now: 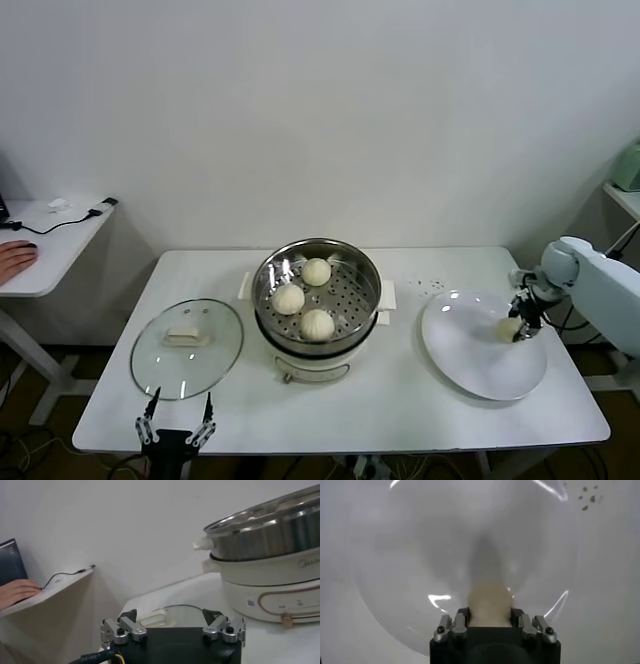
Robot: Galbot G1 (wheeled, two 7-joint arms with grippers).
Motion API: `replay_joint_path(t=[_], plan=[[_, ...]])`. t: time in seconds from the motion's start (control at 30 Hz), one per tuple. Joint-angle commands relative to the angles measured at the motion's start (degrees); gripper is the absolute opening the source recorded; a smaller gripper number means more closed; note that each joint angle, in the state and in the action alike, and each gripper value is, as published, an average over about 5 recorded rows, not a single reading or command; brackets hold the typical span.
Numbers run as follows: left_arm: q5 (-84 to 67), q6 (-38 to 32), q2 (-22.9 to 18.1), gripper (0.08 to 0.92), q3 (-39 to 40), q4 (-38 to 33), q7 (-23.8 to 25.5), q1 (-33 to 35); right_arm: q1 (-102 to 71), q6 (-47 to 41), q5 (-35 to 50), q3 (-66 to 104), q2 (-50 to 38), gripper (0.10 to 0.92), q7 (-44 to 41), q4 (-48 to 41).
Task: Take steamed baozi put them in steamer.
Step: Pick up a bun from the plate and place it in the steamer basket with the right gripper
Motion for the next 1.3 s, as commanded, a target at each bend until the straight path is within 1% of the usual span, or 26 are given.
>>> replay_joint_path(t=[0.03,0.2,0.33,0.5,0.6,0.73,0.9,1.1,1.3], plan=[[0.1,-0.1,0.0,0.823,0.7,-0.2,0.1,0.0,23.1,-4.7,24.3,-23.3,4.1,0.544,0.3,3.9],[0.0,-0.3,0.0,0.823,1.3,-0.3,0.2,-0.1,36.9,-7.1,39.1,-36.8,12.2,0.549,0.6,5.8],[0.2,-0.4,0.2,0.823,1.8,-0.2,0.2,-0.2,42.2,-9.6,49.2,-42.1,19.1,0.549,1.6,8.2],[0.4,-0.6,0.8,0.823,2.3,-0.3,0.3,-0.3,44.7,-12.7,56.8,-44.3,27.4,0.551,3.6,11.2],[0.6,-0.8,1.1,0.823,2.5,-0.4,0.4,-0.4,45.1,-14.0,60.0,-46.0,31.8,0.550,5.2,12.8],[0.6,-1.2,1.5,0.823,2.2,-0.5,0.4,-0.2,43.7,-15.3,61.5,-46.9,35.5,0.550,6.9,13.9],[-0.3,-1.6,1.9,0.823,1.5,-0.4,0.4,0.4,41.2,-16.6,61.4,-48.7,37.9,0.552,8.9,15.3],[-0.8,-1.7,2.4,0.823,1.2,-0.5,0.4,0.9,37.7,-17.4,60.2,-51.0,38.9,0.551,11.0,16.7],[-1.1,-1.6,2.1,0.823,1.2,-0.3,0.4,0.6,34.4,-17.7,57.8,-51.7,38.8,0.551,11.9,15.1]])
